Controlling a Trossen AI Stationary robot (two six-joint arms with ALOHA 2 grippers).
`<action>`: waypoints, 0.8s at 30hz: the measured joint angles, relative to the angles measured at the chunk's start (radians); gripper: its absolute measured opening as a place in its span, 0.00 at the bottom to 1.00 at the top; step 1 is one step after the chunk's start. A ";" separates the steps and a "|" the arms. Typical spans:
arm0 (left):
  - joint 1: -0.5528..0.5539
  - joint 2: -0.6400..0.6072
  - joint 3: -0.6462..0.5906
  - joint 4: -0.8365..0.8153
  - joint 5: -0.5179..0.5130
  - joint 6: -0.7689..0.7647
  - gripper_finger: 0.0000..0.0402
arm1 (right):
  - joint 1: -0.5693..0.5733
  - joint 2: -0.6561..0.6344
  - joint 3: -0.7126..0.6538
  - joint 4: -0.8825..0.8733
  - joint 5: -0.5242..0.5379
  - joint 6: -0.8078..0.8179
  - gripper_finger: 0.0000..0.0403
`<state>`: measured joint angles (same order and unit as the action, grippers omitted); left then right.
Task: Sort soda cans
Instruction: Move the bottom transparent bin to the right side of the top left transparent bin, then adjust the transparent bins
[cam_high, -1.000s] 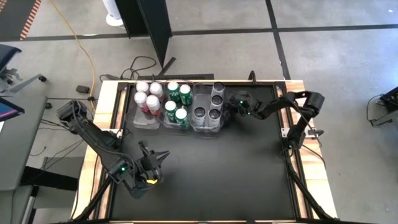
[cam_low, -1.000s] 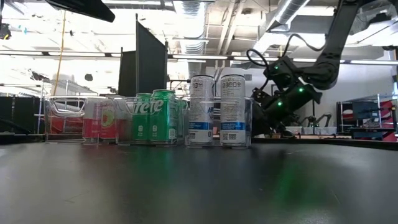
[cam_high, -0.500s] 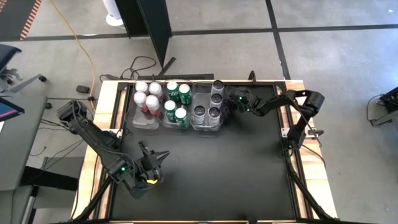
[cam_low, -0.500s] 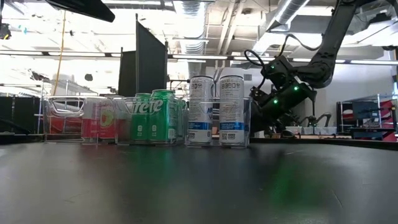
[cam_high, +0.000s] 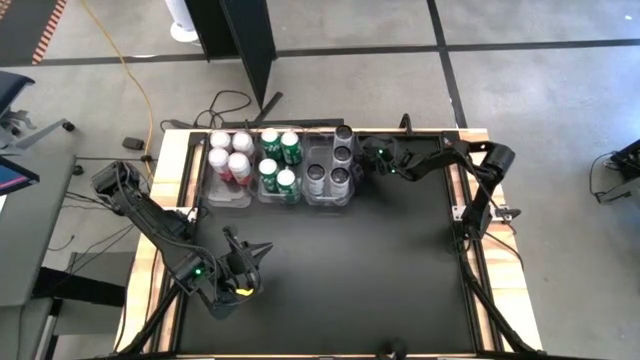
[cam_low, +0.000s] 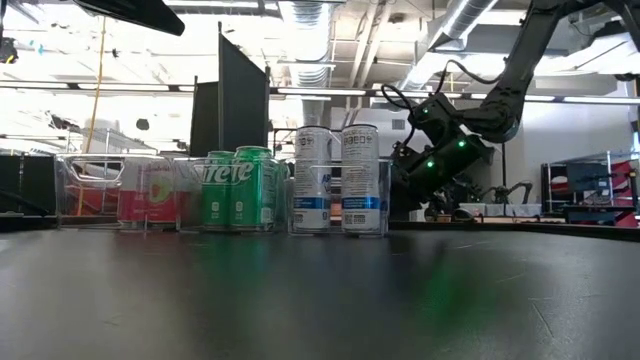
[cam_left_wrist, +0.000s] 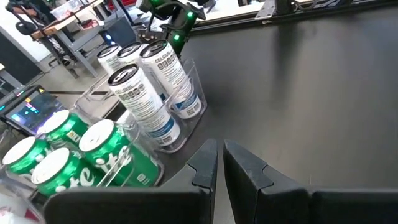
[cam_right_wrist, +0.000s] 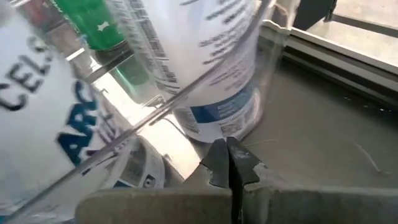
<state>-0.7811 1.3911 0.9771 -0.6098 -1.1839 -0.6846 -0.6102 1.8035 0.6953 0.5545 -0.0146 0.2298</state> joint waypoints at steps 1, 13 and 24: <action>0.000 0.000 0.000 0.000 0.000 0.000 0.06 | 0.000 0.000 0.000 -0.001 0.001 0.006 0.00; 0.000 0.000 0.000 -0.001 0.000 -0.006 0.06 | 0.005 0.000 0.000 -0.019 0.018 0.018 0.00; 0.000 0.000 0.000 -0.002 0.000 0.008 0.06 | 0.042 -0.009 -0.015 -0.049 0.092 0.029 0.00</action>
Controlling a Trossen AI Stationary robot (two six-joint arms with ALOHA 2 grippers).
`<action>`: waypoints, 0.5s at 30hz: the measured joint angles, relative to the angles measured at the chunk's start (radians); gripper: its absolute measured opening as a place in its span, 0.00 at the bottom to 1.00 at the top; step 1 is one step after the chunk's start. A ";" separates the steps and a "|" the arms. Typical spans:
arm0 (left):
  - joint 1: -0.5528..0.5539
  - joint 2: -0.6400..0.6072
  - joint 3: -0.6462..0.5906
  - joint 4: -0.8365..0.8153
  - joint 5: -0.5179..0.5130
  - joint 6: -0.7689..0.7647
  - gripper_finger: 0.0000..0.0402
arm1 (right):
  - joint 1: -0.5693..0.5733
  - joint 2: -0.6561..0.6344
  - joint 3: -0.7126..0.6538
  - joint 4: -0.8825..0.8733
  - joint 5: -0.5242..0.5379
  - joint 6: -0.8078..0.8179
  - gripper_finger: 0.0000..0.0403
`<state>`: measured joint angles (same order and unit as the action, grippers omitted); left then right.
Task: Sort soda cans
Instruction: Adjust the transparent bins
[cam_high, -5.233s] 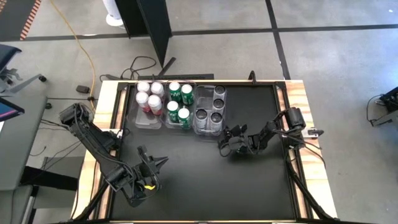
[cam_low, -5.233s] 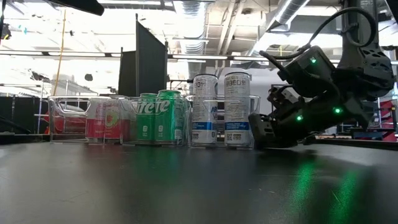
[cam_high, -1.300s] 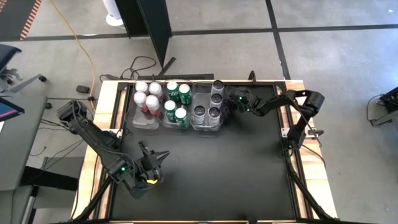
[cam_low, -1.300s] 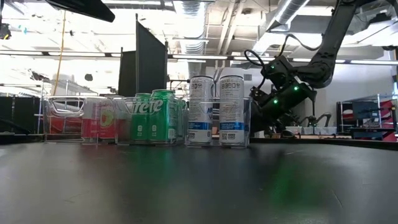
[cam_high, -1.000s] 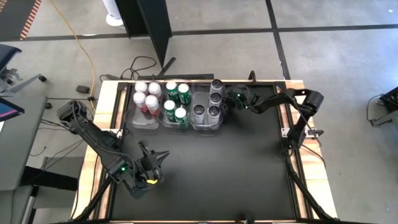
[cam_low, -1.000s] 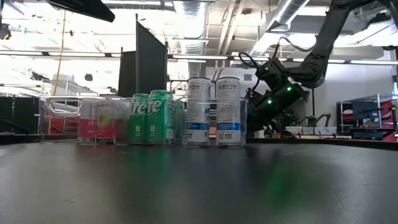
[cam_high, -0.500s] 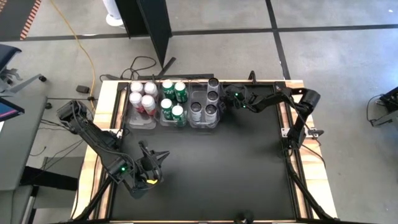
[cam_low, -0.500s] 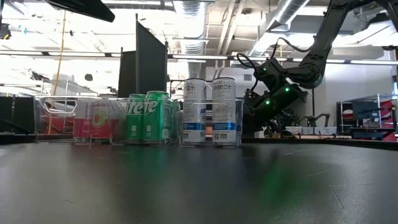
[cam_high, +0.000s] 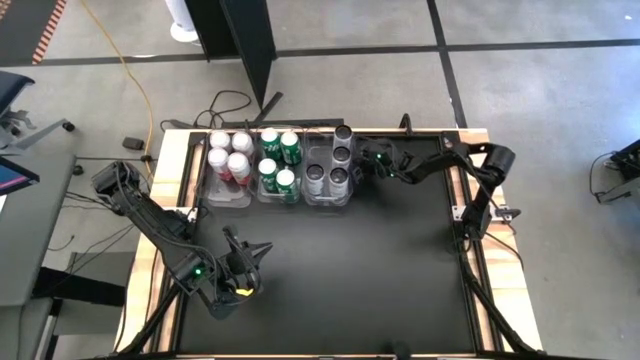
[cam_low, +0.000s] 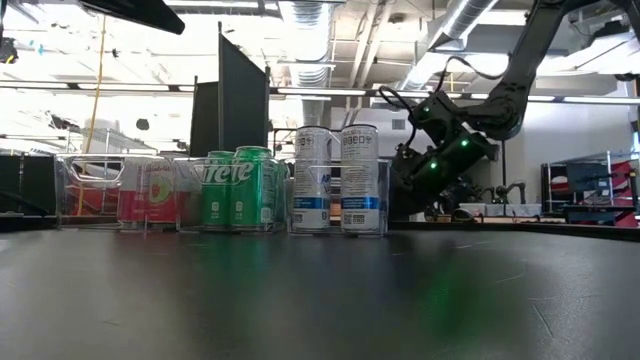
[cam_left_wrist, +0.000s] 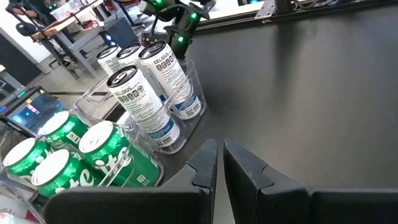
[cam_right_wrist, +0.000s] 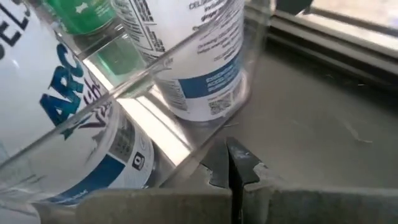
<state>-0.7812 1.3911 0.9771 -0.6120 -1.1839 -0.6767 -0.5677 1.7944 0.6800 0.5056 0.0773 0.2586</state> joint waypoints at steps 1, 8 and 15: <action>0.003 -0.003 0.000 -0.001 -0.001 0.008 0.06 | 0.003 -0.007 -0.004 0.001 0.015 0.002 0.00; 0.027 -0.037 0.000 0.002 -0.010 0.046 0.06 | 0.028 -0.101 -0.069 0.006 0.117 0.017 0.00; 0.053 -0.081 0.000 0.036 -0.008 0.134 0.06 | 0.101 -0.216 -0.146 0.003 0.225 0.038 0.00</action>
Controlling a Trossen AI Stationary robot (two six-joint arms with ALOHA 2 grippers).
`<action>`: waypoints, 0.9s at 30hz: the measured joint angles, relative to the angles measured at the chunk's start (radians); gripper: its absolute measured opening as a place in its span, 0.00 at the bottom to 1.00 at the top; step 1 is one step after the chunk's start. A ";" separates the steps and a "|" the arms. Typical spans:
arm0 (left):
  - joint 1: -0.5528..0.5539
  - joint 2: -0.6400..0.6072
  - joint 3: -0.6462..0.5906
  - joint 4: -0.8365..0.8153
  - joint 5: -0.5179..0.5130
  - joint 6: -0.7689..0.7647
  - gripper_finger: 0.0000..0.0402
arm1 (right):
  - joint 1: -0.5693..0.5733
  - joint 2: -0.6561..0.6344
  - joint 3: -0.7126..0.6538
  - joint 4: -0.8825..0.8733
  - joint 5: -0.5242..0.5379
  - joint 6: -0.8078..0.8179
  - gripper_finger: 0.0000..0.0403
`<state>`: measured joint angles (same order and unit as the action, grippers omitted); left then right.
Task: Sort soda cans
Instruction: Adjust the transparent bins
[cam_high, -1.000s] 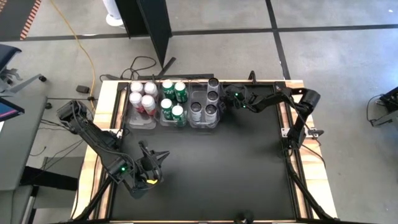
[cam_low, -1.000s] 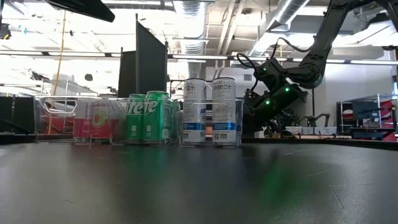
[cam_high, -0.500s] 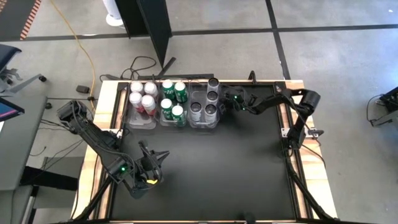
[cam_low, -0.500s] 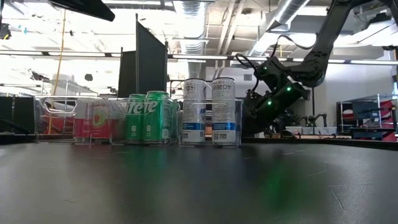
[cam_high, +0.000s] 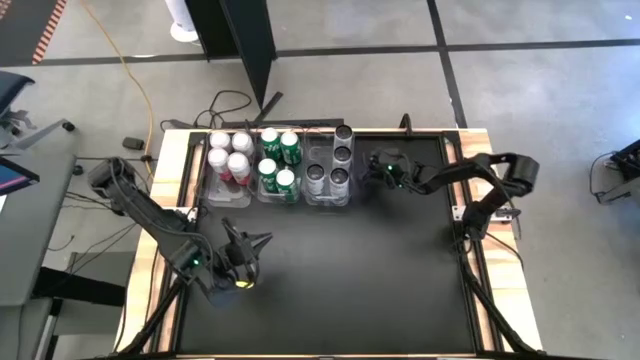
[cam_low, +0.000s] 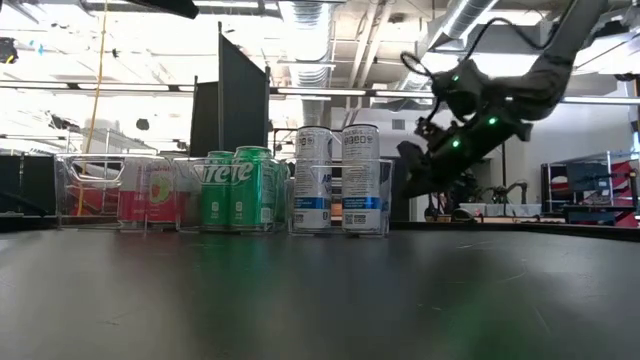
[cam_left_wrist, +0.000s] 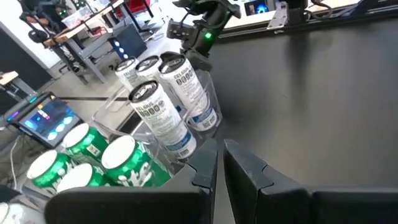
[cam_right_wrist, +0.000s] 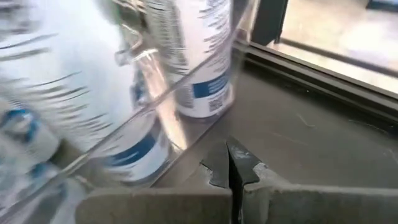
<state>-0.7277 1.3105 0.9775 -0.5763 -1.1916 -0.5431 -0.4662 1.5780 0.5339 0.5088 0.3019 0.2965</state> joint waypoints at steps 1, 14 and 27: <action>0.003 -0.008 0.000 0.008 0.003 0.022 0.06 | 0.018 -0.015 -0.010 0.000 0.018 0.002 0.00; 0.066 -0.168 -0.050 0.018 0.149 0.204 0.01 | 0.364 -0.153 -0.085 0.030 0.274 -0.039 0.00; 0.082 -0.361 -0.419 0.083 0.222 -0.237 0.00 | 0.639 -0.151 -0.086 0.136 0.384 -0.119 0.00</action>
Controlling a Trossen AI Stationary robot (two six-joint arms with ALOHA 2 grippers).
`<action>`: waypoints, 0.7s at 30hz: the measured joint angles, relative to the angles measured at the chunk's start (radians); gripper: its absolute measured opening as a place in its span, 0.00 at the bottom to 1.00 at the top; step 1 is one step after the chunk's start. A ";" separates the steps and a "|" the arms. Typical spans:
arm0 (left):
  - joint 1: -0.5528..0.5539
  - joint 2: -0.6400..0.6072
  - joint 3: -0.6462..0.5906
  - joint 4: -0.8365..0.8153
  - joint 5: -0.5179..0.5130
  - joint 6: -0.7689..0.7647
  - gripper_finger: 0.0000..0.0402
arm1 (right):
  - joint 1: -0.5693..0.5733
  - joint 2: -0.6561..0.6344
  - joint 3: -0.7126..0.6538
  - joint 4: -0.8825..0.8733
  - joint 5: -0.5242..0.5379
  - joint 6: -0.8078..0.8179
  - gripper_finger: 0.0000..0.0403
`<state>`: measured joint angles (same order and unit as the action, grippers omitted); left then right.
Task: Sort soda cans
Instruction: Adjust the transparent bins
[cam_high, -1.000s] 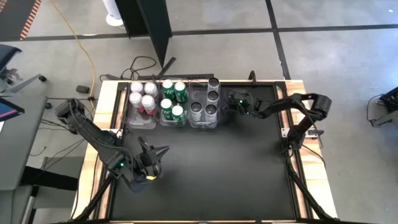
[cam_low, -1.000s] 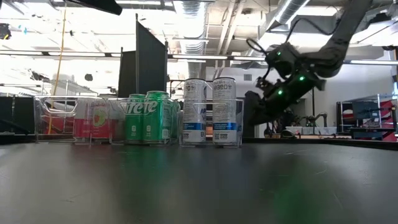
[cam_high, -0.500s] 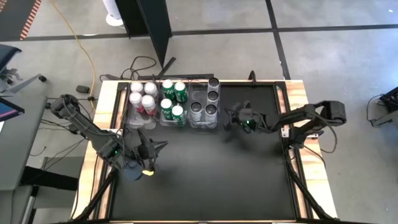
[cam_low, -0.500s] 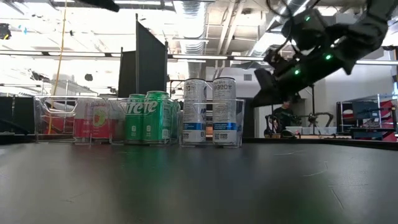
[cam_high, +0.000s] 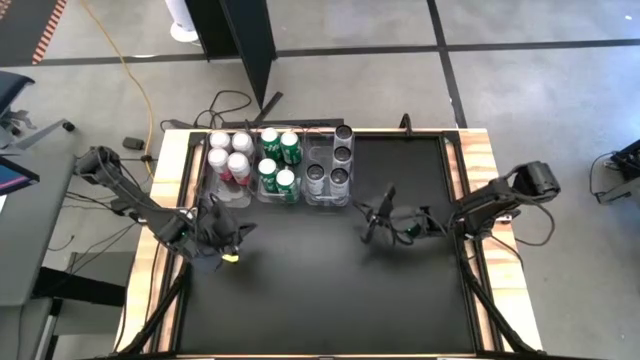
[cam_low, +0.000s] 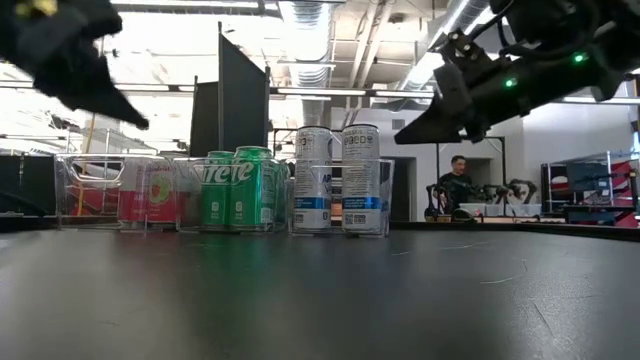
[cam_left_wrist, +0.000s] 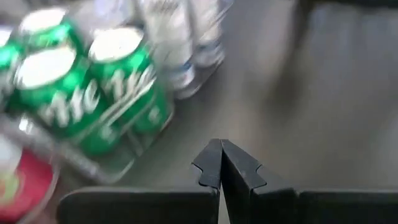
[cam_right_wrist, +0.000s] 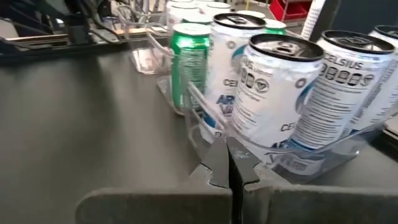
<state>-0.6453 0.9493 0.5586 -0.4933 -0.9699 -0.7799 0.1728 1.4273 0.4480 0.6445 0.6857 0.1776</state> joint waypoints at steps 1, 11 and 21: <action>0.000 0.004 -0.007 -0.038 0.000 -0.058 0.00 | 0.010 0.000 0.000 0.002 0.005 0.000 0.00; 0.059 0.087 -0.011 -0.436 0.065 -0.510 0.00 | 0.050 0.000 0.000 0.037 0.056 -0.003 0.00; 0.139 0.166 -0.012 -0.028 -0.018 0.097 0.00 | 0.069 0.000 0.000 0.044 0.057 -0.005 0.00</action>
<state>-0.5066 1.1149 0.5468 -0.5210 -0.9874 -0.6832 0.2415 1.4277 0.4480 0.6883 0.7425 0.1728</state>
